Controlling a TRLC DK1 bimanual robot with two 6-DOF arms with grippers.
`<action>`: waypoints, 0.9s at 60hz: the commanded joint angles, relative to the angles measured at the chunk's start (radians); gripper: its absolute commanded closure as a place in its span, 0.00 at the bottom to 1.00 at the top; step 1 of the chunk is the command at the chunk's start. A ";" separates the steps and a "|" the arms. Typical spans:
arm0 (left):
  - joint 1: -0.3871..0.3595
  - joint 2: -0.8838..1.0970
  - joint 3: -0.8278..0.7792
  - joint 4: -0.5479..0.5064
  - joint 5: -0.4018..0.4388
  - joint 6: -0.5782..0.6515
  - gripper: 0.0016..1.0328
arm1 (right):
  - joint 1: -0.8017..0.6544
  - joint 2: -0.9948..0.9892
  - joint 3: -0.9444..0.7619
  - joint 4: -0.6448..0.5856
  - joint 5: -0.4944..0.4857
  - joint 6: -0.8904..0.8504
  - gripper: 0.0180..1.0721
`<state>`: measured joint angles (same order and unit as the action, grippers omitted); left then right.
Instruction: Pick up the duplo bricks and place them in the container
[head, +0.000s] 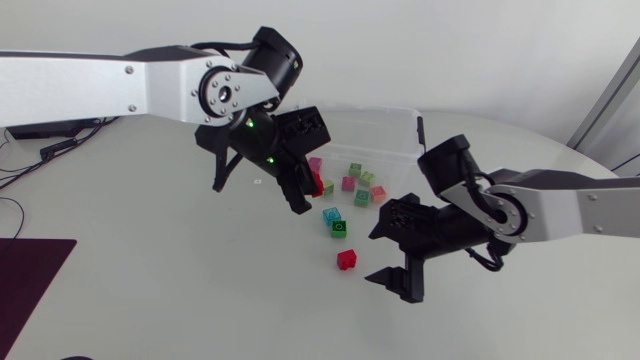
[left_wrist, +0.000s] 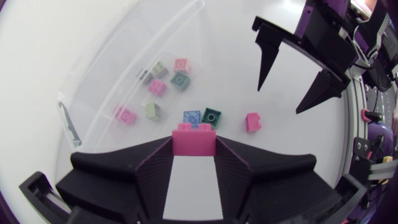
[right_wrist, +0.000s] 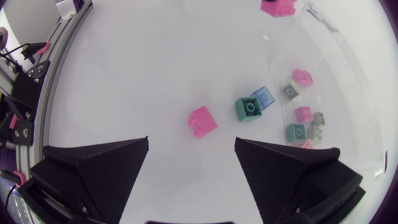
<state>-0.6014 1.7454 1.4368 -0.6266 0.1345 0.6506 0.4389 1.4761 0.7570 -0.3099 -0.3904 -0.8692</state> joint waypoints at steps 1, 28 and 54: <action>0.023 -0.021 0.043 0.013 0.024 -0.043 0.82 | 0.023 0.066 0.056 0.012 0.013 -0.034 0.05; 0.112 0.031 0.145 0.320 0.065 -0.261 0.81 | 0.100 0.326 0.188 0.015 0.067 -0.060 0.19; 0.143 0.195 0.270 0.390 0.063 -0.341 0.80 | 0.078 0.276 0.148 -0.006 0.064 -0.062 0.86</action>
<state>-0.4664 1.8976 1.6619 -0.2504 0.1867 0.3466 0.5224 1.7924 0.9291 -0.3073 -0.3279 -0.9138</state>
